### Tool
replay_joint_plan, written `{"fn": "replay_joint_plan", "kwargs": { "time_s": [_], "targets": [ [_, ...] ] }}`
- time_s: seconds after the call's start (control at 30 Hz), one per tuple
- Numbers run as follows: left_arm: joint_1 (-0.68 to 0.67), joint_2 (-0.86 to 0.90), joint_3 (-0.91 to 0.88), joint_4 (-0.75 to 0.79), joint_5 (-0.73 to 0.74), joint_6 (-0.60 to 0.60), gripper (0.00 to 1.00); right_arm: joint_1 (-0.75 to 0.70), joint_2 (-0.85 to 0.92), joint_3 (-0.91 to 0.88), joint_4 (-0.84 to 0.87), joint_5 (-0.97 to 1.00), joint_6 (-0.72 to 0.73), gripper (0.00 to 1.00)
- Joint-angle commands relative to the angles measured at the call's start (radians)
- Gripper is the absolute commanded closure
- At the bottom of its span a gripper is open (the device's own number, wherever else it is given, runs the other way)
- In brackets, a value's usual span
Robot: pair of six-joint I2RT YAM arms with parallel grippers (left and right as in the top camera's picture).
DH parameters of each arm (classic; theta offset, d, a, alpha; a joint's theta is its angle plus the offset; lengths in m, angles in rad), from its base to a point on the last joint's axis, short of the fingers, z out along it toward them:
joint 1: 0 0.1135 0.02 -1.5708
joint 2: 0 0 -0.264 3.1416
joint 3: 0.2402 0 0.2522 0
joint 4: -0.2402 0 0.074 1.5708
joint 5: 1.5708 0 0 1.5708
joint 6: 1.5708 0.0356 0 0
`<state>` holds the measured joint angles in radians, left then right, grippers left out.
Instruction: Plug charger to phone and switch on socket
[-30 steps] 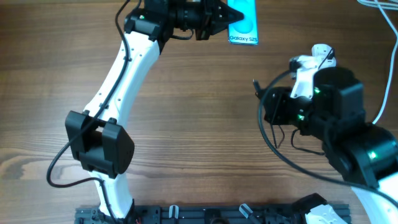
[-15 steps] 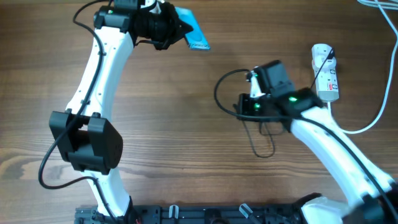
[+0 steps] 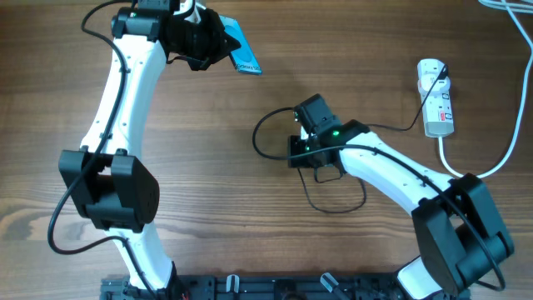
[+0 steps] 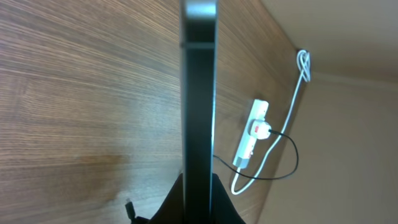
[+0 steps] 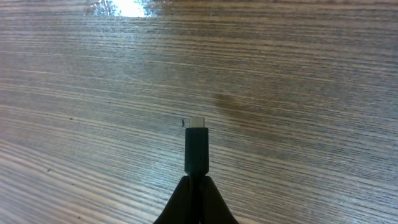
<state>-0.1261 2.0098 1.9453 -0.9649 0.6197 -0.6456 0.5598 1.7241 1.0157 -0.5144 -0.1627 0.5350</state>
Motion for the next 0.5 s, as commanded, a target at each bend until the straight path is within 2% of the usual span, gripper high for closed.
{"fn": "replay_joint_plan", "kwargs": {
  "time_s": [0.0,0.3,0.33,0.37,0.4,0.47],
  "targets": [
    [0.000,-0.032,0.005,0.006,-0.042,0.040,0.96,0.011,0.033,-0.010,0.005,0.074,0.026,0.95],
    [0.001,-0.032,0.005,0.005,-0.042,0.040,0.96,0.011,0.085,-0.041,0.045,0.077,0.068,0.95],
    [0.001,-0.032,0.005,0.005,-0.042,0.040,0.96,0.011,0.085,-0.043,0.046,0.077,0.068,0.92],
    [0.001,-0.032,0.005,0.004,-0.042,0.040,0.96,0.011,0.085,-0.043,0.046,0.073,0.068,0.87],
    [0.001,-0.032,0.005,0.003,-0.042,0.040,0.96,0.011,0.085,-0.042,0.045,0.064,0.068,0.78],
    [0.001,-0.032,0.005,0.003,-0.042,0.040,0.96,0.011,0.084,-0.041,0.045,0.039,0.068,0.50]
  ]
}}
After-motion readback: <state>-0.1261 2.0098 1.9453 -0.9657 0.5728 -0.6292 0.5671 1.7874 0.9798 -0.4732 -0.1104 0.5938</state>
